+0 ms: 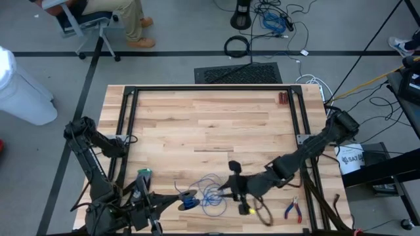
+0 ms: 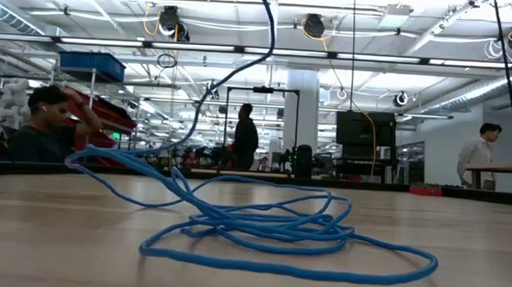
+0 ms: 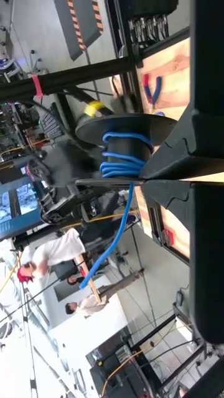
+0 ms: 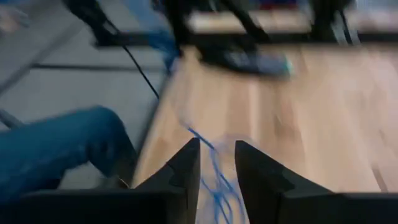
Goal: Coil cords
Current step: Uncoil the blue wire from the spool
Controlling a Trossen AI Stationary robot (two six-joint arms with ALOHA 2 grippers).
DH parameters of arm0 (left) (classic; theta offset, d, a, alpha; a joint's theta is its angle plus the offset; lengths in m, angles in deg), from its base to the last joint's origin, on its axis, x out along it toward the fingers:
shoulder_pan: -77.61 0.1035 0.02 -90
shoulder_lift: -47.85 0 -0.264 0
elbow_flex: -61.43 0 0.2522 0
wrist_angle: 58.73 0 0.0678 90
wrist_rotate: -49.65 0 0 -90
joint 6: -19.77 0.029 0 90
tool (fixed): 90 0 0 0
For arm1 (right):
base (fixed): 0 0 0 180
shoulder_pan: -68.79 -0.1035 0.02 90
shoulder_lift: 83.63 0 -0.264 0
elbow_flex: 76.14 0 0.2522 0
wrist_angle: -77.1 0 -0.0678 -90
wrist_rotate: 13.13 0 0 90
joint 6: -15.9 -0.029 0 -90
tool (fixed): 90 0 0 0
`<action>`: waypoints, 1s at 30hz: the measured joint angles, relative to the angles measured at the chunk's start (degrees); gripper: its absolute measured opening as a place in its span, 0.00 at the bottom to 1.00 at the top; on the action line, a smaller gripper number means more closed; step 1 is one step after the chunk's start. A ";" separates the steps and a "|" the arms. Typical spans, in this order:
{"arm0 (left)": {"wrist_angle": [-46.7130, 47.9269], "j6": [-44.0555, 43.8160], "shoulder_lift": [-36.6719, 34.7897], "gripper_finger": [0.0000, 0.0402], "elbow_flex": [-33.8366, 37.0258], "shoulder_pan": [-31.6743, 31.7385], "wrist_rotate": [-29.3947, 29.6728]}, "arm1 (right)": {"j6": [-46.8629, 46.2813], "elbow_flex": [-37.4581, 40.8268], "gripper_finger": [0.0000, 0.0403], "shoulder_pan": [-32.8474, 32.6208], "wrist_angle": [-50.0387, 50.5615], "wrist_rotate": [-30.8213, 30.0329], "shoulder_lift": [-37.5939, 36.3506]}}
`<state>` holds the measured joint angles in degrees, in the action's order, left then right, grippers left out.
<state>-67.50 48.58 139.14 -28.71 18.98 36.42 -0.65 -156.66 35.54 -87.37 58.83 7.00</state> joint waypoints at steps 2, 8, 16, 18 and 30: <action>0.10 -0.02 0.00 0.00 0.00 0.04 0.00 | 5.35 0.00 0.23 -1.47 -7.44 0.00 0.15; 0.49 -0.04 0.00 0.00 0.00 0.04 0.00 | 15.89 -0.02 0.24 -4.45 -26.54 0.04 2.92; 0.53 -0.04 0.00 0.00 0.00 0.37 -0.02 | 22.20 -0.02 0.34 -4.90 -27.75 -9.02 4.18; 0.53 -0.08 0.00 0.00 0.00 0.48 -0.02 | 22.98 -0.02 0.38 -4.86 -27.48 -10.61 4.35; 1.01 -1.48 0.00 0.00 0.00 0.84 -1.00 | 24.76 -0.02 0.31 -3.93 -28.60 -10.65 5.92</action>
<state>-66.49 47.10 139.14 -28.71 19.83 35.42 24.11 -156.68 31.61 -115.97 48.18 12.93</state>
